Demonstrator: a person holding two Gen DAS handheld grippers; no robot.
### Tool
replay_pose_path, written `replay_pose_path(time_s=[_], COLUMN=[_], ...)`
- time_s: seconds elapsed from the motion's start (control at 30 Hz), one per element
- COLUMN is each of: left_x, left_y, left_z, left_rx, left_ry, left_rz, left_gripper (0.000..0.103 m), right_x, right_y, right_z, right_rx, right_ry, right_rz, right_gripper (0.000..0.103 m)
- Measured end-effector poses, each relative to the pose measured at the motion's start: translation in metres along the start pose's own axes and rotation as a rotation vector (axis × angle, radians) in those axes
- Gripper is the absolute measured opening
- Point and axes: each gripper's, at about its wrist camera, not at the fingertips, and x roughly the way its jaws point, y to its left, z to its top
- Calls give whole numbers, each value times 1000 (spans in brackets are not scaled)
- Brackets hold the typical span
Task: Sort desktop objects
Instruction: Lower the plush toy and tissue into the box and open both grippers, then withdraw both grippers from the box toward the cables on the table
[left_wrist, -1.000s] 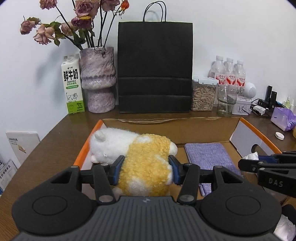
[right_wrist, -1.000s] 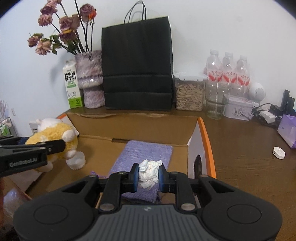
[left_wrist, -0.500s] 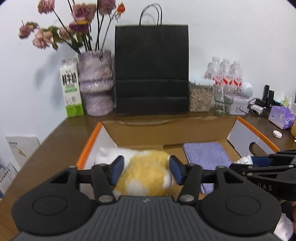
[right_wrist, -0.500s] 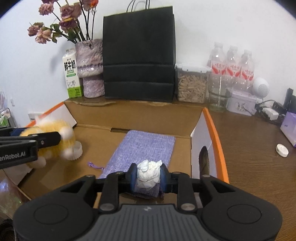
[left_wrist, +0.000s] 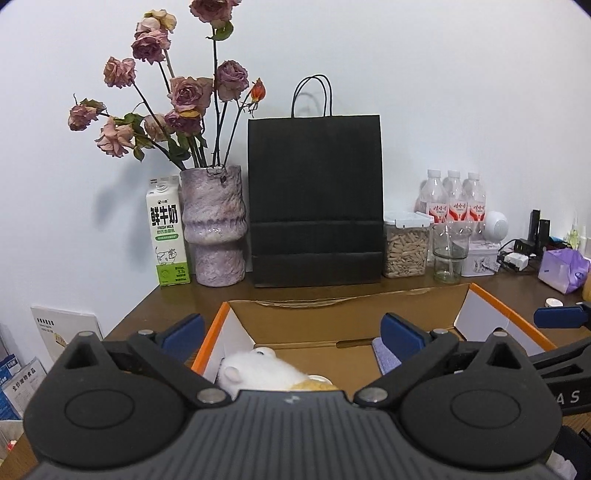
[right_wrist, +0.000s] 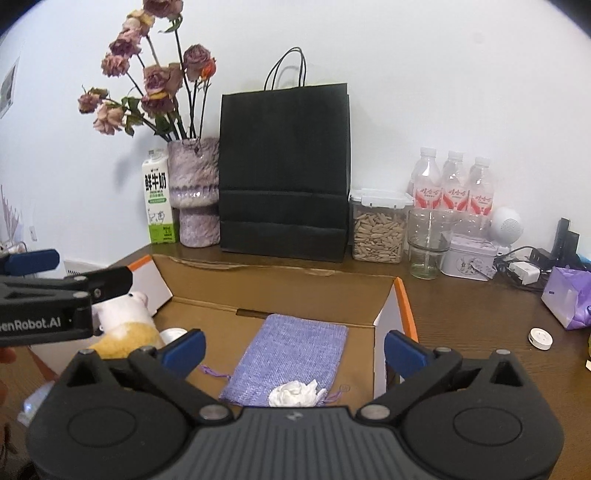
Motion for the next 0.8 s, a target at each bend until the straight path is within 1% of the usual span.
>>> replay_pose_path(time_s=[0.33, 0.57, 0.8], left_x=[-8, -14, -31], left_y=[0, 4, 9], left_z=[2, 11, 24], left_rx=[-1, -13, -31], left_ry=[-22, -36, -56], left_rz=[-1, 2, -4], left_gripper=[103, 103, 103], right_x=[-6, -12, -34], right_y=[2, 10, 19], right_z=[1, 5, 14], right_rx=[-5, -28, -56], right_ry=[-11, -13, -36], right_rz=[-3, 0, -1], right_gripper=[103, 103, 103])
